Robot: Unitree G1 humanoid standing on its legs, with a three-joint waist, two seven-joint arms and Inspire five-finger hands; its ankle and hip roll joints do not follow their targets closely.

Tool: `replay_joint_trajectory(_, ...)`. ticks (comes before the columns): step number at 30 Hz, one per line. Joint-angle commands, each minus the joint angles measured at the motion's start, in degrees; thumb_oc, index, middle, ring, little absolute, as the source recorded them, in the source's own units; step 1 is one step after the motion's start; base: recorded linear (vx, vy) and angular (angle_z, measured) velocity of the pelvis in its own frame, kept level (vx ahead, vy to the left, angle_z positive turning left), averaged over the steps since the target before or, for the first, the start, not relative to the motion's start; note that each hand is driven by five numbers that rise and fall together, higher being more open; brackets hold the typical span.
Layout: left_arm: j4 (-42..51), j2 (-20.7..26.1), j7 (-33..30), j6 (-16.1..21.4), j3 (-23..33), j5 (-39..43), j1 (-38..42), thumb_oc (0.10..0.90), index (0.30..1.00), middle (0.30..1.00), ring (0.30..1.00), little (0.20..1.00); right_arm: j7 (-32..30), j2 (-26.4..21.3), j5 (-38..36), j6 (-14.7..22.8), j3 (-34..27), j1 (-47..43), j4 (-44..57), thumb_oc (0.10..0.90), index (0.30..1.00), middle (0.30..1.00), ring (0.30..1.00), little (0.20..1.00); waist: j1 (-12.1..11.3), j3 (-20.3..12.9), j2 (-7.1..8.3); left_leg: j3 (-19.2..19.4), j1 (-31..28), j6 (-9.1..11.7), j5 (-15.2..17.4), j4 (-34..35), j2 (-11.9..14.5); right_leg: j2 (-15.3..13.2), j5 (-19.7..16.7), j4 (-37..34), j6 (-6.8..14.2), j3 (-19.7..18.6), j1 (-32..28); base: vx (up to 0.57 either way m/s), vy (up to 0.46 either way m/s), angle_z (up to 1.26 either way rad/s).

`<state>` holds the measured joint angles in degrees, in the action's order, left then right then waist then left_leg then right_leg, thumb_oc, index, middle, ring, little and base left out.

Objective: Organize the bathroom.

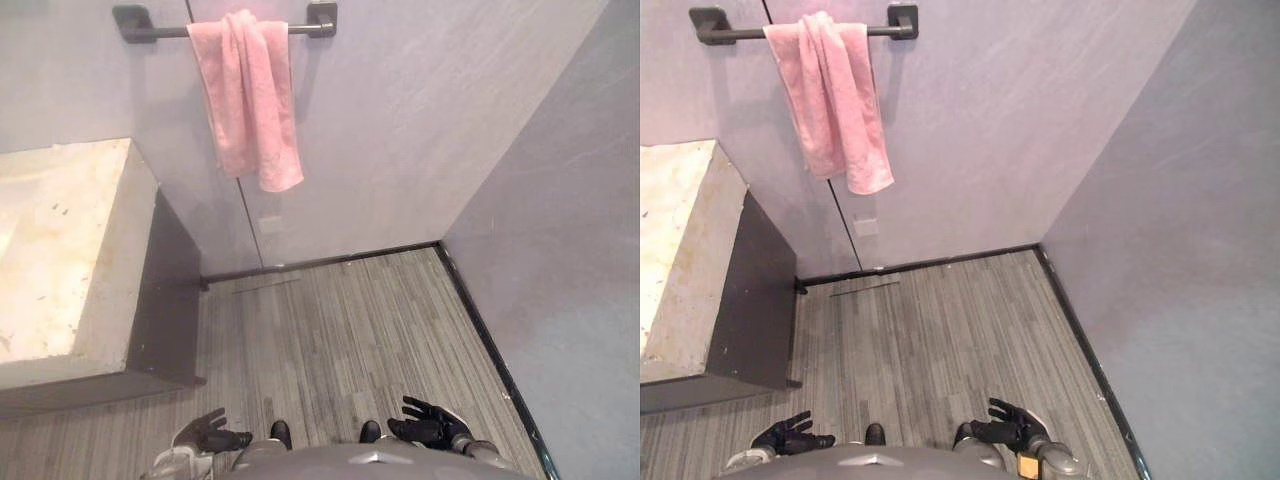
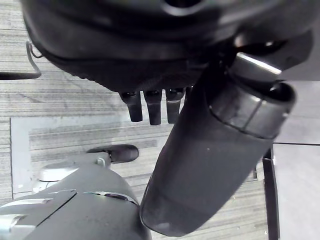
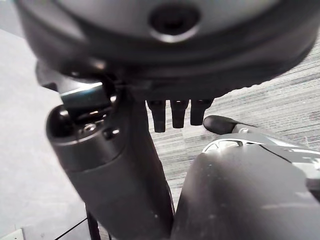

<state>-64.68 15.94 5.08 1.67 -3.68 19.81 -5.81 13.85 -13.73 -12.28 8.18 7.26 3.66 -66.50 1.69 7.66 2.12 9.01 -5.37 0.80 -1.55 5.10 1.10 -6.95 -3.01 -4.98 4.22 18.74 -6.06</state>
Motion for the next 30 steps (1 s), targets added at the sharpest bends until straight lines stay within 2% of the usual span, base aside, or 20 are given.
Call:
replay_joint_trajectory(1,-4.7,-1.3,2.1,-0.5,-3.3,-2.6,3.3,0.800,0.900,0.900,0.900,0.900,1.6,-3.5,-1.1,1.3,0.1,-1.3,-1.8,0.800,0.900,0.900,0.900,0.900,-0.2,0.1,-2.53,-0.6,-0.2,2.6,5.7,-3.0,1.0,0.7,7.4,5.7,5.0,0.5,0.9,0.00,0.000,0.00)
replay_joint_trajectory(17,-5.3,-1.4,0.1,0.0,-2.8,-1.1,3.2,0.800,0.900,0.900,0.900,0.900,1.4,-2.3,0.0,1.8,0.6,-1.5,-2.2,0.800,0.900,0.900,0.900,0.900,0.9,-0.5,-1.90,0.2,-0.5,2.0,6.1,-3.4,0.6,1.3,7.0,5.5,5.2,-1.2,1.3,0.00,0.000,-0.04)
replay_joint_trajectory(30,-5.1,-1.6,-1.0,0.0,-3.0,-1.4,3.4,0.800,0.900,0.900,0.900,0.900,1.2,-2.1,-0.4,1.1,1.2,-2.0,-2.0,0.800,0.900,0.900,0.900,0.900,0.7,-0.7,-2.14,0.1,-0.8,2.2,6.0,-3.1,0.8,1.4,7.1,5.3,5.1,-1.0,1.0,0.00,-0.001,-0.01)
